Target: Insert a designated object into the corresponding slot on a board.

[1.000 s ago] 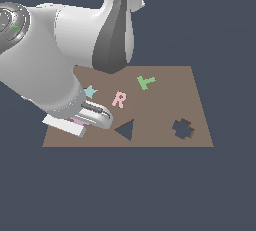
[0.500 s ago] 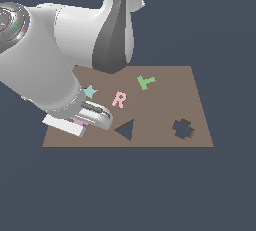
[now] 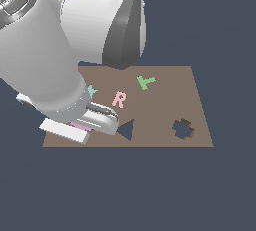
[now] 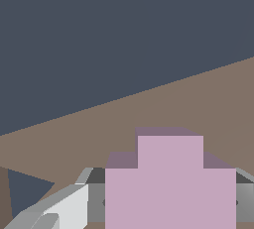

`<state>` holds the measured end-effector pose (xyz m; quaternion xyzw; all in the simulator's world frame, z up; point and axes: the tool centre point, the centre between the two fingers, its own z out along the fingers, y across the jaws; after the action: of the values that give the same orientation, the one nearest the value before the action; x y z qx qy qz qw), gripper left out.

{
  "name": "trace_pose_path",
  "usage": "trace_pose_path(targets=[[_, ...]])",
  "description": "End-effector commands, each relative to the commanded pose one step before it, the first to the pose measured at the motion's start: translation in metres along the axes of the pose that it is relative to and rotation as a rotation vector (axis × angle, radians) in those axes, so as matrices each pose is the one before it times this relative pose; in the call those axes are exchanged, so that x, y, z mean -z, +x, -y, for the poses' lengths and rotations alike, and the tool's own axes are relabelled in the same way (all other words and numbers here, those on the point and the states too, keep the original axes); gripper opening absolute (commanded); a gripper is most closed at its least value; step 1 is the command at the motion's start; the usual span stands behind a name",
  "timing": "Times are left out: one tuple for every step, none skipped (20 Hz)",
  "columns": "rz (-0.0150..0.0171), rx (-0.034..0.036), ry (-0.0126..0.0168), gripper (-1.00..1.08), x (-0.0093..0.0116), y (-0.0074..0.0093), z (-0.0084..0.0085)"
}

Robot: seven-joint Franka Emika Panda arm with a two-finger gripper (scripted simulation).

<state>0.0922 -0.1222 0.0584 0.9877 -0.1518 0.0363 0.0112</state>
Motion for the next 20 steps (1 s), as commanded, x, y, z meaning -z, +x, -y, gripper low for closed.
trace_pose_path(targets=[[-0.03222,0.01843,-0.00254,-1.0,0.01212,0.00876,0.00956],[-0.00849,0.00672,-0.00073,-1.0,0.00309,0.00238,0.00218],[-0.00632,0.00608,-0.00055,-1.0,0.0023,0.00178,0.00144],[-0.00394,0.00504,-0.00036,-1.0,0.00142,0.00111,0.00068],[-0.00123,0.00291,-0.00013,-1.0,0.00043,0.00035,-0.00004],[0.00061,0.00076,0.00004,-1.0,-0.00024,-0.00018,-0.00028],[0.00133,-0.00104,0.00012,-1.0,-0.00045,-0.00041,-0.0004],[0.00178,-0.00242,0.00017,-1.0,-0.00066,-0.00049,-0.0003],[0.00172,-0.0035,0.00017,-1.0,-0.0006,-0.00049,-0.00004],[0.00154,-0.00458,0.00016,-1.0,-0.00054,-0.00042,0.00017],[0.00128,-0.00555,0.00014,-1.0,-0.00044,-0.00034,0.00043],[0.00109,-0.00653,0.00012,-1.0,-0.00036,-0.00029,0.00069],[0.00095,-0.00757,0.00011,-1.0,-0.0003,-0.00026,0.00094],[0.00085,-0.00869,0.00011,-1.0,-0.00026,-0.00023,0.00113],[0.00078,-0.00973,0.0001,-1.0,-0.00022,-0.00023,0.00137],[0.00076,-0.01085,0.0001,-1.0,-0.0002,-0.00025,0.00155],[0.0008,-0.01191,0.0001,-1.0,-0.00021,-0.00028,0.00171],[0.00092,-0.01297,0.0001,-1.0,-0.00025,-0.00035,0.00184],[0.00116,-0.0141,0.00009,-1.0,-0.00033,-0.00045,0.00193],[0.00145,-0.01542,0.00007,-1.0,-0.00042,-0.00057,0.00203]])
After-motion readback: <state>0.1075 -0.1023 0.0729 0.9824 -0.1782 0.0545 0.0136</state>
